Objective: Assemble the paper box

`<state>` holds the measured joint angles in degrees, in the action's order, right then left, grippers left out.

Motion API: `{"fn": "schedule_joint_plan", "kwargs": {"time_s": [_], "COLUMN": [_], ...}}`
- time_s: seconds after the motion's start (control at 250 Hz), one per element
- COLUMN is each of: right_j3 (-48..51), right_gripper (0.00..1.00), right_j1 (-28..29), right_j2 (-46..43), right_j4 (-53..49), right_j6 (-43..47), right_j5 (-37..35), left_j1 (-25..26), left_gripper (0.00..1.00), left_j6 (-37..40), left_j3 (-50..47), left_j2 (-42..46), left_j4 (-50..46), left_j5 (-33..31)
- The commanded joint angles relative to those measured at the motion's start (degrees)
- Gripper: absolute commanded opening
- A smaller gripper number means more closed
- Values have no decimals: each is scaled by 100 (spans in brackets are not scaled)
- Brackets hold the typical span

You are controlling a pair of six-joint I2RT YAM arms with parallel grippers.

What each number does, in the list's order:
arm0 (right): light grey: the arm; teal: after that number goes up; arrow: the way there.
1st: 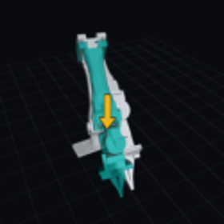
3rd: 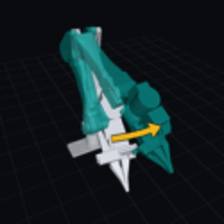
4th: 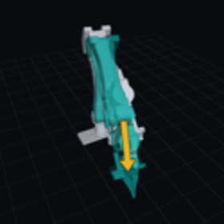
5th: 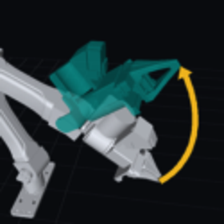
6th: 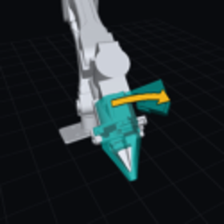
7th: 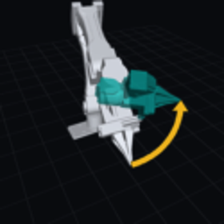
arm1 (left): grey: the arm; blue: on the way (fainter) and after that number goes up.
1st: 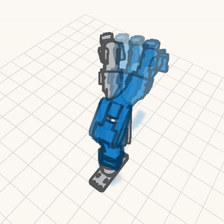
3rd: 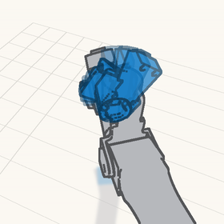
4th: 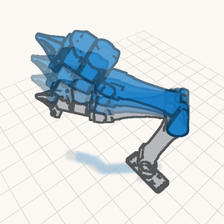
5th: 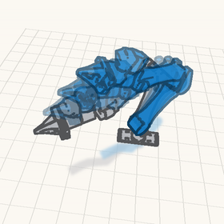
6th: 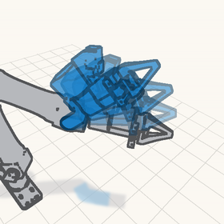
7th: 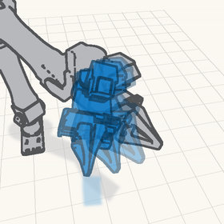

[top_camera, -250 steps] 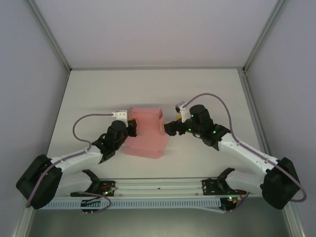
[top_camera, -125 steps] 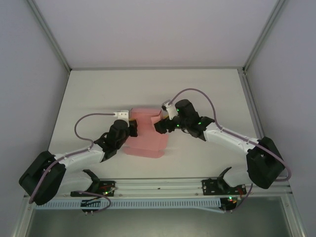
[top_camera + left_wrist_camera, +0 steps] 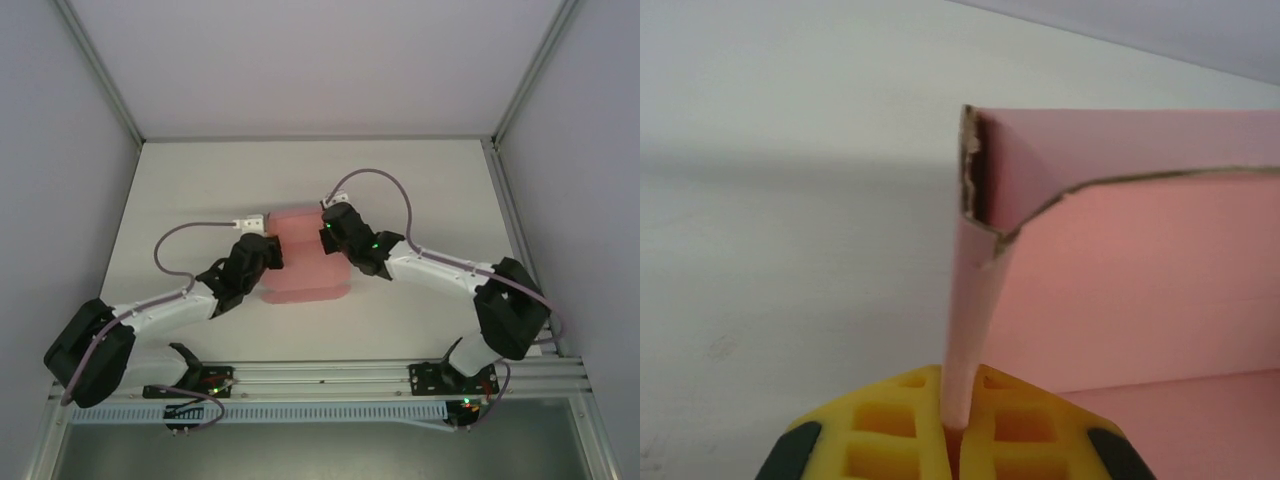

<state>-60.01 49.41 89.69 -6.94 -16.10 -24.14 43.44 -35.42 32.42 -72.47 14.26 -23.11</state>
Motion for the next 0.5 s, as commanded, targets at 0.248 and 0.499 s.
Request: {"fn": "schedule_joint_plan", "kwargs": {"time_s": [0.248,0.499], "right_j3": [-877,-537], "right_gripper": [0,0], "right_j1": [-237,-485], "right_j2": [704,302], "right_j4": [-2408,-2279], "right_j6": [-861,-800], "right_j5": [-3395,-3663], "left_j1": [-550,-739], "left_gripper": [0,0], "left_j6": [-1553,-1046], "left_j3": [1074,692], "left_j2": [-709,-199], "left_j4": [-3326,-3191], "left_j5": [-2325,-2144]}}
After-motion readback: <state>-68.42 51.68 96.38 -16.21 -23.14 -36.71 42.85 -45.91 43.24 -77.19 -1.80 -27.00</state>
